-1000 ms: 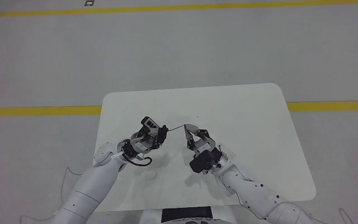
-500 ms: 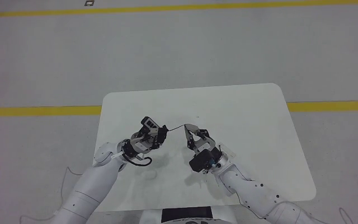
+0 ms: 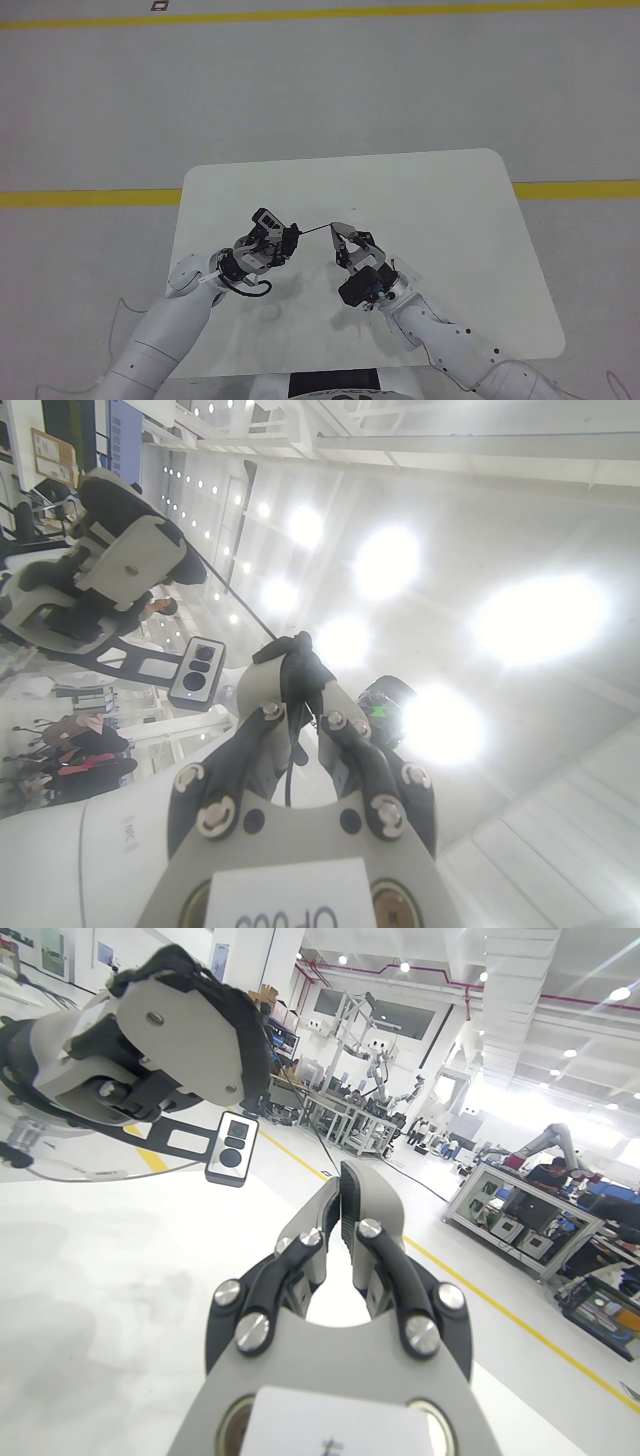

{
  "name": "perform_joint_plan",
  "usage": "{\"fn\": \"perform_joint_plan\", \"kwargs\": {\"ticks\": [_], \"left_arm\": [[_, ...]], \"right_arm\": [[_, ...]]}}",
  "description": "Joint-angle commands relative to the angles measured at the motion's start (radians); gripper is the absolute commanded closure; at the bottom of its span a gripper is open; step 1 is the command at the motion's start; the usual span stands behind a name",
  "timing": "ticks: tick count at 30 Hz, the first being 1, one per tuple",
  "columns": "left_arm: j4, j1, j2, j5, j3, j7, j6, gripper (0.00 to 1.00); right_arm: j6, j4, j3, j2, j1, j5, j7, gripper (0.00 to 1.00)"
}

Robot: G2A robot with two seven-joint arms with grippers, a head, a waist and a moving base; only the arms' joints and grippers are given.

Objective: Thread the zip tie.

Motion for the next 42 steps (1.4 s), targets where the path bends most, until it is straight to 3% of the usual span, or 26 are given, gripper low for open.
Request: {"fn": "perform_joint_plan", "kwargs": {"ticks": [1, 41, 42], "left_arm": [[0.0, 0.0, 0.0, 0.0, 0.0, 0.0, 0.0, 1.0], [0.0, 0.0, 0.0, 0.0, 0.0, 0.0, 0.0, 1.0], [0.0, 0.0, 0.0, 0.0, 0.0, 0.0, 0.0, 1.0]], "right_arm": [[0.0, 0.0, 0.0, 0.0, 0.0, 0.0, 0.001, 1.0], [0.0, 0.009, 0.032, 0.007, -0.024, 0.0, 0.026, 1.0], [0.0, 0.008, 0.035, 0.007, -0.025, 0.0, 0.027, 0.0]]}}
